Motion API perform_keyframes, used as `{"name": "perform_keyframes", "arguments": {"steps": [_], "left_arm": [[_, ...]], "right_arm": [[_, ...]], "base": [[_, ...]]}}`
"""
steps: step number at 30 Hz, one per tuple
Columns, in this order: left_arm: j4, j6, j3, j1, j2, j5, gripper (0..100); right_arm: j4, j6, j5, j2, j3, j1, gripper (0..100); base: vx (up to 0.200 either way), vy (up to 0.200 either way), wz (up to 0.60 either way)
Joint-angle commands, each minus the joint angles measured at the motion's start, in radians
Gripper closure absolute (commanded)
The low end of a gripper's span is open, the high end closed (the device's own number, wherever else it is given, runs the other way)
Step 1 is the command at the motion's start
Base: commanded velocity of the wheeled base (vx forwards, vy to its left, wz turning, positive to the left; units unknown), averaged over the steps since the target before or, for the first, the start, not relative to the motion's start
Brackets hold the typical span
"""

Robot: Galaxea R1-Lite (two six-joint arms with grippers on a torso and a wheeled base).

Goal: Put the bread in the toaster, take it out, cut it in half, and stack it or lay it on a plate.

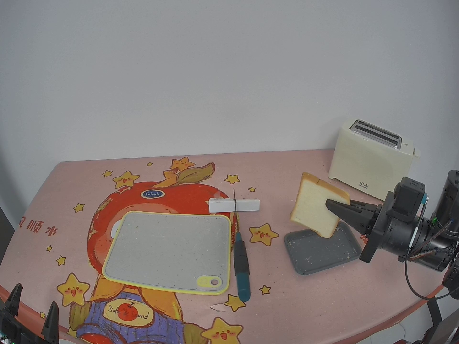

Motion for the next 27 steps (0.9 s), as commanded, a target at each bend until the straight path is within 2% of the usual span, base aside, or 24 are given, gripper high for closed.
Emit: {"name": "perform_keyframes", "arguments": {"steps": [1, 6, 10, 18, 27], "left_arm": [[0.0, 0.001, 0.016, 0.0, -0.016, 0.0, 0], [0.0, -0.001, 0.018, 0.0, -0.016, 0.001, 0], [0.0, -0.001, 0.018, 0.0, -0.016, 0.0, 0], [0.0, -0.001, 0.018, 0.0, -0.016, 0.001, 0], [-0.002, -0.001, 0.018, 0.0, -0.016, 0.001, 0]], "right_arm": [[0.001, 0.0, 0.0, 0.0, 0.001, 0.004, 100], [0.001, 0.0, 0.0, 0.001, 0.003, 0.013, 100], [0.001, -0.002, 0.0, 0.003, 0.009, 0.024, 100], [0.001, -0.002, -0.026, 0.006, 0.013, 0.052, 100], [0.0, -0.002, -0.026, 0.006, 0.017, 0.055, 100]], "base": [[0.0, 0.2, 0.0], [0.0, 0.2, 0.0], [0.0, 0.0, 0.0], [0.0, 0.2, 0.0], [0.0, 0.0, 0.0]]}}
